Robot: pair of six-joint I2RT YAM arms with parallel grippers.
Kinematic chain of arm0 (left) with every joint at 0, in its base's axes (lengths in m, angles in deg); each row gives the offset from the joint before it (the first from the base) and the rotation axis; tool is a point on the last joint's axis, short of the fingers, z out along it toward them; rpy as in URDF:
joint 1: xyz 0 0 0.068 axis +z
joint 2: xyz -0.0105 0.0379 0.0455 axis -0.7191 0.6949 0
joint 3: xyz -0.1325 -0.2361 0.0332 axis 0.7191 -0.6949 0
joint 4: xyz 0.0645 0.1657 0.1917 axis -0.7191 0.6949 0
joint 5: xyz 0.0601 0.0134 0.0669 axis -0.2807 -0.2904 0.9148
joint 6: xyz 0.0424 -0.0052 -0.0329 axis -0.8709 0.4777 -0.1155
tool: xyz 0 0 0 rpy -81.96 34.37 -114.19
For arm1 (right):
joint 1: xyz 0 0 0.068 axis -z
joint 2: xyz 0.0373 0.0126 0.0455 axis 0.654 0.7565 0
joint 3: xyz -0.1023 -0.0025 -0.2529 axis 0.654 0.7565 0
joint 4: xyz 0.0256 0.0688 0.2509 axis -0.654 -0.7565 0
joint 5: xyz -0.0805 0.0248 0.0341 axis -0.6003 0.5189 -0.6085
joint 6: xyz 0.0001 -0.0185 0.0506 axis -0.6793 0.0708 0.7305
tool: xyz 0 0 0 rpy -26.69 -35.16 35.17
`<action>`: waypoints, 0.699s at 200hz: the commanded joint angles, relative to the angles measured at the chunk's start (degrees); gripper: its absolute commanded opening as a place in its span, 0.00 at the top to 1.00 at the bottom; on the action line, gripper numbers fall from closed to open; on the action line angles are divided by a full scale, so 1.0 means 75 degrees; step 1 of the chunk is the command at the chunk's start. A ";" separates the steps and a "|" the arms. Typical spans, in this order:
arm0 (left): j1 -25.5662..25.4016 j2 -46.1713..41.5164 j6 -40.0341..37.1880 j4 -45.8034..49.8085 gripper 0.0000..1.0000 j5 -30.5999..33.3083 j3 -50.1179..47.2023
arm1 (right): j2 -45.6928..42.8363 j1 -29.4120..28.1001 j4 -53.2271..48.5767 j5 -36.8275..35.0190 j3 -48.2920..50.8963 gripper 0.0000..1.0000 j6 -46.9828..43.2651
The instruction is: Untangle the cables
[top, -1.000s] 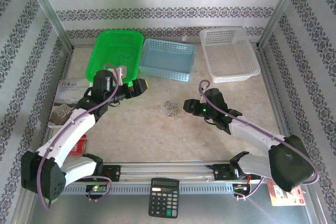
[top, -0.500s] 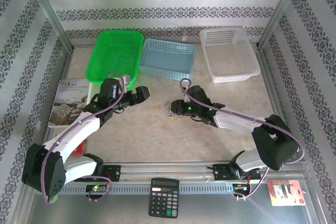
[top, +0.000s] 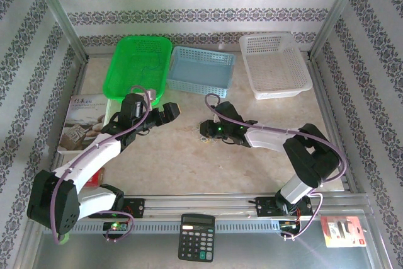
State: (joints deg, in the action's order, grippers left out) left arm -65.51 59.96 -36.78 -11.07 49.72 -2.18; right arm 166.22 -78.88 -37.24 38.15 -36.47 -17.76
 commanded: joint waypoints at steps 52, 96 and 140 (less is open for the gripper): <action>-0.0121 -0.0017 0.0171 -0.0329 0.00 0.0134 0.0152 | 0.0110 -0.0050 0.0370 0.0758 -0.0532 1.00 -0.0264; -0.0124 0.0040 0.0195 -0.0445 0.00 0.0102 0.0134 | -0.0802 -0.0066 0.0491 0.0820 -0.0109 1.00 -0.0575; -0.0129 0.0155 0.0151 -0.0458 0.00 0.0075 0.0124 | -0.1278 -0.0040 0.1012 0.0721 0.0547 1.00 -0.0830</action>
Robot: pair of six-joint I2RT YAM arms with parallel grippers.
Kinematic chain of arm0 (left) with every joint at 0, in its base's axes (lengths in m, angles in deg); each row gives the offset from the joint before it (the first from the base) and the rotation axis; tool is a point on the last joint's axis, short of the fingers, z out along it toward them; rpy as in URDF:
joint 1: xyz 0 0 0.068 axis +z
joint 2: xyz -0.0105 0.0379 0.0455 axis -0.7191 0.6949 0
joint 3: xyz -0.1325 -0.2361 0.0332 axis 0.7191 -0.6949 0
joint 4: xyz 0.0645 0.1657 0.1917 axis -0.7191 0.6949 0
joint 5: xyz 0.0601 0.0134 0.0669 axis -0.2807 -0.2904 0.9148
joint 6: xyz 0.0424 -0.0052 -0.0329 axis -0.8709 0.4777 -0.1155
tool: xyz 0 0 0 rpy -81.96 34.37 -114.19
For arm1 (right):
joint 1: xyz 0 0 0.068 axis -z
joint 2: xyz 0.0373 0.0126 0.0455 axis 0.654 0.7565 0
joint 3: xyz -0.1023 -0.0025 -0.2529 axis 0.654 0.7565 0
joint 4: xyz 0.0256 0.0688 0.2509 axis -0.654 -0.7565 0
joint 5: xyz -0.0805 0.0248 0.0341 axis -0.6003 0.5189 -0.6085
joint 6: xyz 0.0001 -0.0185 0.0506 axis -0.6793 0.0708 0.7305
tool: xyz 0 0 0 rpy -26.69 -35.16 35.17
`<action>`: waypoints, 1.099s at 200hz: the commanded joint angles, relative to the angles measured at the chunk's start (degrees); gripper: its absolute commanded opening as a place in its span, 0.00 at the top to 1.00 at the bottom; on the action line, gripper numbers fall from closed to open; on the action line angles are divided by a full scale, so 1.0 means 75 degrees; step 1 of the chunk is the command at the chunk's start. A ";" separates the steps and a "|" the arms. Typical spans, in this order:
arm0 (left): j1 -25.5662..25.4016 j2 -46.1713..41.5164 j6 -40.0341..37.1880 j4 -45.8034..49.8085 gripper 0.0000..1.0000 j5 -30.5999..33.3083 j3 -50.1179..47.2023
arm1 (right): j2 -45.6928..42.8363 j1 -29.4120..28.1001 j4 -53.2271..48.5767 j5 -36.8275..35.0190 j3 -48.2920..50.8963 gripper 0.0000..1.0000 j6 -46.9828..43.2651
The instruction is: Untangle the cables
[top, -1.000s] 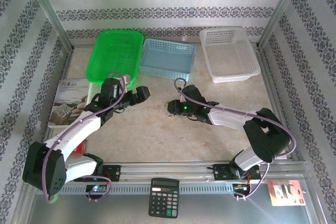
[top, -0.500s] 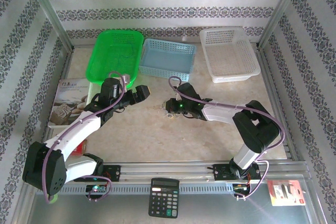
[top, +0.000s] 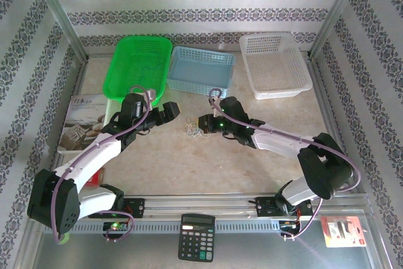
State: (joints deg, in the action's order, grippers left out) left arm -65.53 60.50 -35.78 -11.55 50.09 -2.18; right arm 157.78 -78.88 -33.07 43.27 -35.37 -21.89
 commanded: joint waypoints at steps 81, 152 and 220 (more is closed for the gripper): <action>-0.0133 0.0140 -0.0042 -0.0366 0.00 0.0032 0.0152 | 0.0111 0.0175 0.1045 -0.0205 0.1425 1.00 -0.0167; -0.0137 0.0194 -0.0022 -0.0365 0.00 -0.0024 0.0234 | -0.0161 0.0590 0.0637 -0.0709 0.1848 1.00 0.0064; -0.0187 0.0263 -0.0084 -0.0270 0.00 0.0013 0.0297 | -0.0412 0.0691 0.0653 0.1308 0.0292 1.00 -0.0174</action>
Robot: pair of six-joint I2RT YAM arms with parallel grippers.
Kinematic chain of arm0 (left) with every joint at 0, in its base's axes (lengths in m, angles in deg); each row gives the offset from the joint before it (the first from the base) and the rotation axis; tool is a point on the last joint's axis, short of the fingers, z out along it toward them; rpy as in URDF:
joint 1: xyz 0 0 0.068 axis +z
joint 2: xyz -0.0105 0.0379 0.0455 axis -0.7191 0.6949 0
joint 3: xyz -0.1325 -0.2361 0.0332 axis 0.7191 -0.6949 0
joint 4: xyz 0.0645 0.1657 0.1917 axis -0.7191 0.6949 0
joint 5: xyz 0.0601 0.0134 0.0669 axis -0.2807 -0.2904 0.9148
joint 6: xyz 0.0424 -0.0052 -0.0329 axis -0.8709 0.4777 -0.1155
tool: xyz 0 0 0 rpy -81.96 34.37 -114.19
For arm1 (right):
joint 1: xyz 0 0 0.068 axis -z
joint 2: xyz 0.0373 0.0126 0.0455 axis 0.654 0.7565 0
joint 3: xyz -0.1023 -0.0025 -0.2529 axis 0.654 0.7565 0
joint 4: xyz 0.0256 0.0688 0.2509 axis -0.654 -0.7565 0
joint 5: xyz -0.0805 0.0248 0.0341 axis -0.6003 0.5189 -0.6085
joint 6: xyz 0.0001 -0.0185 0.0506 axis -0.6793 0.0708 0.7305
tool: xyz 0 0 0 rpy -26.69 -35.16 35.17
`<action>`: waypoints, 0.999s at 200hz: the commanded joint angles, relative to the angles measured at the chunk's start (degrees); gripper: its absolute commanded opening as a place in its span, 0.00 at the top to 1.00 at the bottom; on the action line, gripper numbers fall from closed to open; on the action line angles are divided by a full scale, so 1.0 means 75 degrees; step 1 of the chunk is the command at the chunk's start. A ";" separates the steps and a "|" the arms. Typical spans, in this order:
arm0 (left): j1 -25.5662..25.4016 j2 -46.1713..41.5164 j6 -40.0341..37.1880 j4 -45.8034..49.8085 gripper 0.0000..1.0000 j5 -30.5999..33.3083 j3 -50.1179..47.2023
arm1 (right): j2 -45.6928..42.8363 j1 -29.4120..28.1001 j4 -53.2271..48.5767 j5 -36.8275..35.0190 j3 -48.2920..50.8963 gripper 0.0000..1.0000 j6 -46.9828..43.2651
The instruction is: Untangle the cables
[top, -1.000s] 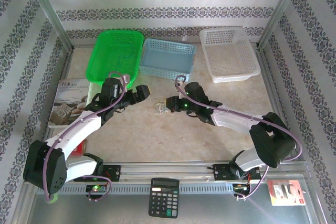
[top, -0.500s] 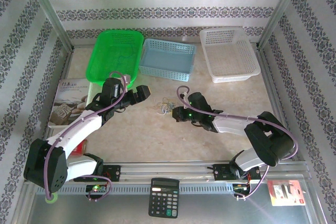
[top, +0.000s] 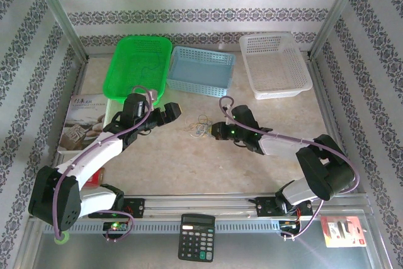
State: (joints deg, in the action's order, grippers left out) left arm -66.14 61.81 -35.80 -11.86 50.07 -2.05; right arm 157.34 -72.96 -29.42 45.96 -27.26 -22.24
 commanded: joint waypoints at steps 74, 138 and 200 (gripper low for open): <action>-0.0165 0.0179 -0.0077 -0.0299 0.00 0.0050 0.0249 | -0.0521 -0.0440 0.1032 0.0790 -0.0651 1.00 -0.0241; -0.0168 0.0176 -0.0075 -0.0306 0.00 0.0037 0.0242 | 0.0517 -0.0469 0.1850 0.0287 0.0716 0.95 -0.0167; -0.0167 0.0194 -0.0102 -0.0213 0.00 0.0005 0.0354 | -0.0419 -0.0328 0.1168 -0.0391 0.1434 0.64 -0.0200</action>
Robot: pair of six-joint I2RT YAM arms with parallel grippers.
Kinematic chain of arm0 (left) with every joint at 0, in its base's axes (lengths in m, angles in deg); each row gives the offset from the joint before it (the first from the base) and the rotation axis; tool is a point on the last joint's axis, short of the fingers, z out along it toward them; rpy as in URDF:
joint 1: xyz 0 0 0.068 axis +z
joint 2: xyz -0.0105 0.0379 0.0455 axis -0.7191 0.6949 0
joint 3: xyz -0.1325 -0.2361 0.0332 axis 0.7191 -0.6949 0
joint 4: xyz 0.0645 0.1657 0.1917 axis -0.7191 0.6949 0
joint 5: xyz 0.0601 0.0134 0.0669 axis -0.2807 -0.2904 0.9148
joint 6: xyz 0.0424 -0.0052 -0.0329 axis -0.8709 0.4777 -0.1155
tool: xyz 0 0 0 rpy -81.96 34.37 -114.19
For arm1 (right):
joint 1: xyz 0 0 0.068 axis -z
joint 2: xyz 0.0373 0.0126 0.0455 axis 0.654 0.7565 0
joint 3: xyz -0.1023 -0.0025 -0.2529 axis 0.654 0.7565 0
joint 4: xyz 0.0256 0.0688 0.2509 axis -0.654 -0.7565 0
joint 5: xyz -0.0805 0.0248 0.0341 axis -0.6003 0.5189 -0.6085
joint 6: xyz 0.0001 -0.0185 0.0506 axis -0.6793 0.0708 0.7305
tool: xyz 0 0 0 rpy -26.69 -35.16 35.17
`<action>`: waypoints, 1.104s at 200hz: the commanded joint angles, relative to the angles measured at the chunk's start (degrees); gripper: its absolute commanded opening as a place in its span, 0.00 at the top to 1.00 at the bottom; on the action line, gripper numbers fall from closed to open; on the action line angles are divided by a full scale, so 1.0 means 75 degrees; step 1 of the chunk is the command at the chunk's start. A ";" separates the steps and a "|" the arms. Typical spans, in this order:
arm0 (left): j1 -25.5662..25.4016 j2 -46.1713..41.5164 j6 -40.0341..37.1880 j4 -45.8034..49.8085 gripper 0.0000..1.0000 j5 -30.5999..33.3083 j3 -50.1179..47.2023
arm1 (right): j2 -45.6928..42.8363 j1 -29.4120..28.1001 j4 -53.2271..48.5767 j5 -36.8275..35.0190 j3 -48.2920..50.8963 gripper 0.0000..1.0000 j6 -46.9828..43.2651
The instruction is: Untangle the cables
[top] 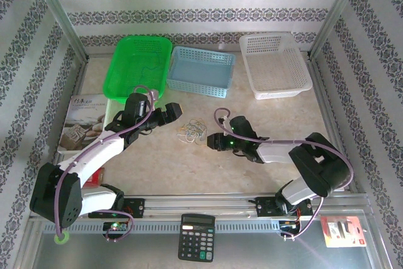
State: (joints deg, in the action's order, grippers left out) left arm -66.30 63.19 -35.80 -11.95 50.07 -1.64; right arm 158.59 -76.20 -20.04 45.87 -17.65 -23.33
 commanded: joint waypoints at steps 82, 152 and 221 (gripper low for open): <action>-0.0172 0.0438 -0.0485 0.0638 0.03 0.0465 0.0631 | -0.1076 0.0278 -0.1582 -0.0615 -0.1109 0.53 -0.0395; -0.0522 0.2196 -0.1726 0.1882 0.26 0.1743 0.1946 | 0.0017 -0.0111 -0.1964 -0.1081 -0.2346 0.49 -0.0712; -0.0659 0.3493 -0.2112 0.1845 0.26 0.2106 0.2628 | 0.0816 -0.0387 -0.1905 -0.1247 -0.2814 0.49 -0.0870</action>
State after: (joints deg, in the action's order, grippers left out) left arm -70.36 87.15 -49.31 -0.04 64.36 15.85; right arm 163.02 -77.90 -34.14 38.00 -36.55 -28.29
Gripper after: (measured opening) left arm 0.741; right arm 0.509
